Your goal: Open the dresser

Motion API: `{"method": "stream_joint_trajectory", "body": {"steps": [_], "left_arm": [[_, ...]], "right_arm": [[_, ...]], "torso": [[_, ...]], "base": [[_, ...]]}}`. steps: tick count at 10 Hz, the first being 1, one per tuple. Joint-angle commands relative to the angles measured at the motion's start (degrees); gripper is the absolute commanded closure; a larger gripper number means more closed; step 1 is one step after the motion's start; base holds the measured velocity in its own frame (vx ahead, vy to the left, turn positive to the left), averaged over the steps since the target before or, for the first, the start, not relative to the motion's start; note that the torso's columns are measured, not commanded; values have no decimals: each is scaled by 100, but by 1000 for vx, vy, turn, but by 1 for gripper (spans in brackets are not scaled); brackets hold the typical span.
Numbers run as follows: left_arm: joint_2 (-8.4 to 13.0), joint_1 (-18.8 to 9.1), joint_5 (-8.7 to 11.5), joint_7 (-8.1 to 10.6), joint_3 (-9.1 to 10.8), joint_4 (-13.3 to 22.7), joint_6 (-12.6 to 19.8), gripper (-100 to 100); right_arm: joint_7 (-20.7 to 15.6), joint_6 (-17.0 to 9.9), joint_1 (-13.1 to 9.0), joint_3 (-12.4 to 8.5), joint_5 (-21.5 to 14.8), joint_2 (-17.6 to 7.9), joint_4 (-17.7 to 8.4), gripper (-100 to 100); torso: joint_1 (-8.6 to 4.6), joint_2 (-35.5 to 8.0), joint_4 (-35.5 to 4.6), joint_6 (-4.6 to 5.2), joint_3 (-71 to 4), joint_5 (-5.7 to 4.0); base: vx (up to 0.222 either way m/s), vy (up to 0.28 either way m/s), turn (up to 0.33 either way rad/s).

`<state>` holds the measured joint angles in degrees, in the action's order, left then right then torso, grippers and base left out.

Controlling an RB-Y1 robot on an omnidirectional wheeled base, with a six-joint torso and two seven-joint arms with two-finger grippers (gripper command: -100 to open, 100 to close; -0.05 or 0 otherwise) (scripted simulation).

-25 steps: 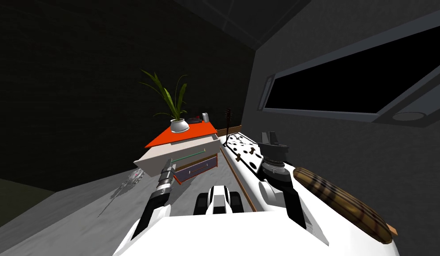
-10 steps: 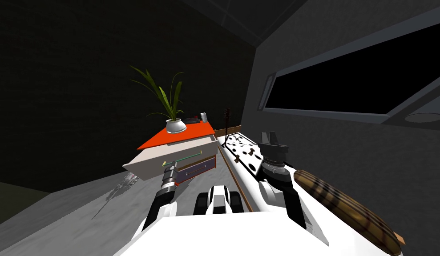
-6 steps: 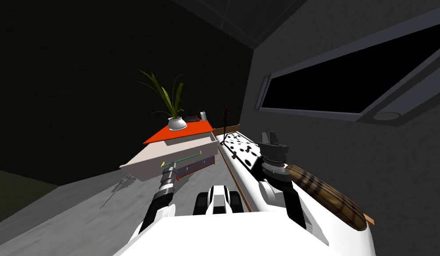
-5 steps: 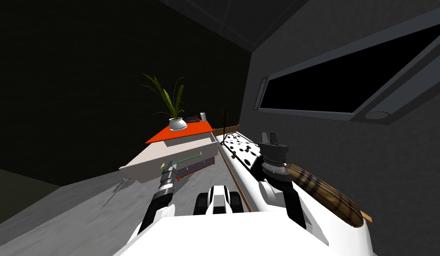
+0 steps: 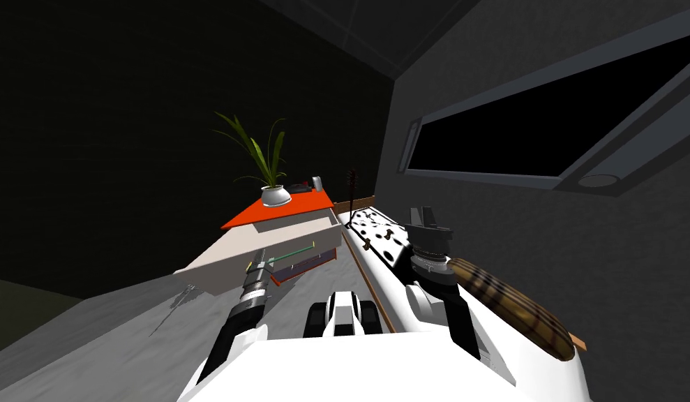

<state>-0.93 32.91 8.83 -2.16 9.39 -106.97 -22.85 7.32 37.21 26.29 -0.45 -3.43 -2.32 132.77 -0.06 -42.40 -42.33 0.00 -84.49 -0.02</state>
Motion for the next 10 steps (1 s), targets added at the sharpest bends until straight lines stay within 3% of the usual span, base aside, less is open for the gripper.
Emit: {"method": "stream_joint_trajectory", "body": {"steps": [1, 3, 4, 5, 10], "left_arm": [[-5, 223, 52, 22, 2, -423, 238, -100], [-6, 381, 92, 38, 8, -739, 418, -100], [-13, 362, 77, 35, -10, -597, 366, -100], [-15, 377, 79, 36, -12, -608, 387, 0], [-18, 390, 79, 36, -16, -578, 410, 0]], "right_arm": [[0, 0, 0, 0, 0, 0, 0, 0], [0, 0, 0, 0, 0, 0, 0, 0], [0, 0, 0, 0, 0, 0, 0, 0], [0, 0, 0, 0, 0, 0, 0, 0], [0, 0, 0, 0, 0, 0, 0, 0]], "torso": [[-1, -2, 0, -1, 2, 0], [-5, -2, -8, -3, -4, -11], [-14, -9, -16, -4, -2, -22], [-13, -8, -12, -2, 1, -16], [2, 10, 1, -1, -8, -2]], "base": [[14, -8, -25], [11, -7, -24], [8, 1, -1], [0, 0, 0], [0, 0, 0]]}}
